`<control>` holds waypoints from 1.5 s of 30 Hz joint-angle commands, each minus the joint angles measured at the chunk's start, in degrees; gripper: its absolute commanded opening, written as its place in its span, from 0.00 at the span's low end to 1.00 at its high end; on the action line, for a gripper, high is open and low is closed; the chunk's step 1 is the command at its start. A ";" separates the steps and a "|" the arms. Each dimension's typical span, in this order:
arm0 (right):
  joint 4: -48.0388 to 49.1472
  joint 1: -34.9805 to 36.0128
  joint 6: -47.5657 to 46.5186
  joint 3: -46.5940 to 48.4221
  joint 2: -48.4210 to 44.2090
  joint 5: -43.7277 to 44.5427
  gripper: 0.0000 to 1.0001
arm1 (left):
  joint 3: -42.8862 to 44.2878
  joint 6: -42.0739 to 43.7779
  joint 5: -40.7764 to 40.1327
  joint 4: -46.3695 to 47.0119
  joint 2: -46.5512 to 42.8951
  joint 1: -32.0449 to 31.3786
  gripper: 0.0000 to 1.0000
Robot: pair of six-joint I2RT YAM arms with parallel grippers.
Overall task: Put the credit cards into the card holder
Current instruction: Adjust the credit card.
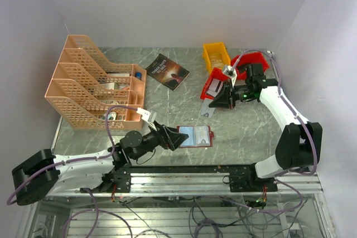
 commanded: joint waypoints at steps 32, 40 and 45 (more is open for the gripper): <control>-34.59 10.57 -83.20 -11.24 -3.86 -2.59 0.00 | 2.09 42.86 10.47 11.89 7.04 -5.41 0.88; -24.58 10.53 -40.08 -0.81 2.27 -1.80 0.00 | 0.51 32.07 1.37 21.63 14.75 -3.77 0.83; -6.23 11.05 -9.80 -1.90 2.28 3.58 0.00 | -0.17 11.45 10.34 26.91 18.46 6.41 0.83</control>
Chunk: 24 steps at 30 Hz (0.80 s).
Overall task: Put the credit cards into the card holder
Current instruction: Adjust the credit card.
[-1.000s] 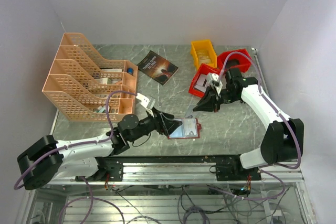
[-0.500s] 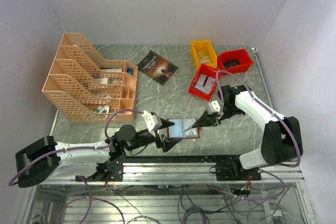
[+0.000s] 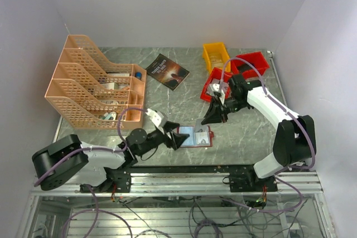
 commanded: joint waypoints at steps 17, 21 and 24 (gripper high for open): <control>19.54 0.78 46.35 0.62 5.48 1.28 0.00 | 7.62 -29.13 12.26 9.77 13.61 8.55 0.66; 20.03 0.80 46.72 0.17 5.31 0.88 0.00 | 8.21 -29.98 12.76 11.75 16.07 8.76 0.62; 20.42 1.13 46.93 -0.10 5.30 0.51 0.01 | 9.68 -30.89 15.25 14.26 18.51 8.78 0.53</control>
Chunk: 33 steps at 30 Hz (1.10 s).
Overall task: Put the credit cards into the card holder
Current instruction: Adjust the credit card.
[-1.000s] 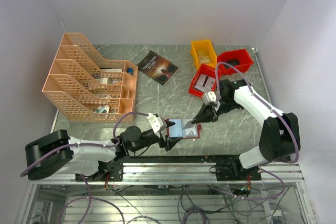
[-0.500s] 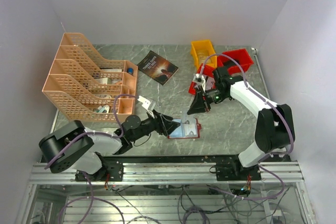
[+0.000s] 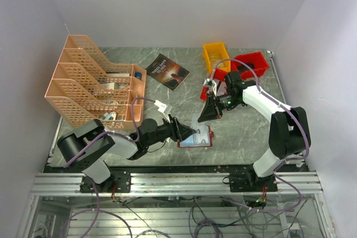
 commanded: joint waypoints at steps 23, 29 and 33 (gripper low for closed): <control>30.79 -1.45 29.00 -11.08 -6.20 -8.13 0.28 | -0.63 -11.19 6.54 33.82 13.09 1.65 0.07; 38.49 -1.46 35.43 -14.03 -6.23 -9.54 0.26 | -0.16 -11.08 6.26 33.78 11.68 1.75 0.07; 41.08 -1.51 36.90 -15.21 -6.61 -8.55 0.26 | 0.30 -11.60 6.99 33.85 11.59 1.66 0.07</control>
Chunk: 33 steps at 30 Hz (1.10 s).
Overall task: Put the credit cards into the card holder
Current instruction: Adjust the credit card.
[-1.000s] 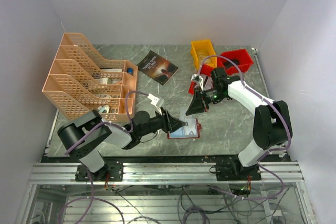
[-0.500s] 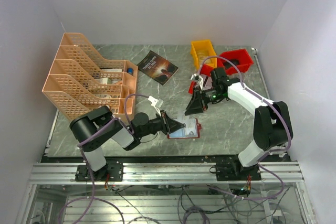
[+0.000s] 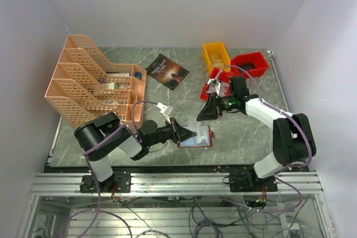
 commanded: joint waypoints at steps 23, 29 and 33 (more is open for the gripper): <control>7.63 0.62 5.40 -1.55 -0.44 -2.92 0.00 | -0.37 -1.33 -1.22 20.14 -2.70 0.63 0.10; -1.39 -1.04 -1.85 1.01 -2.03 4.17 0.00 | -5.49 0.57 -5.85 16.84 -5.24 0.62 0.45; -9.70 -1.80 -7.07 2.62 -1.87 9.38 0.00 | -9.51 1.16 -8.73 9.76 -10.86 0.57 0.51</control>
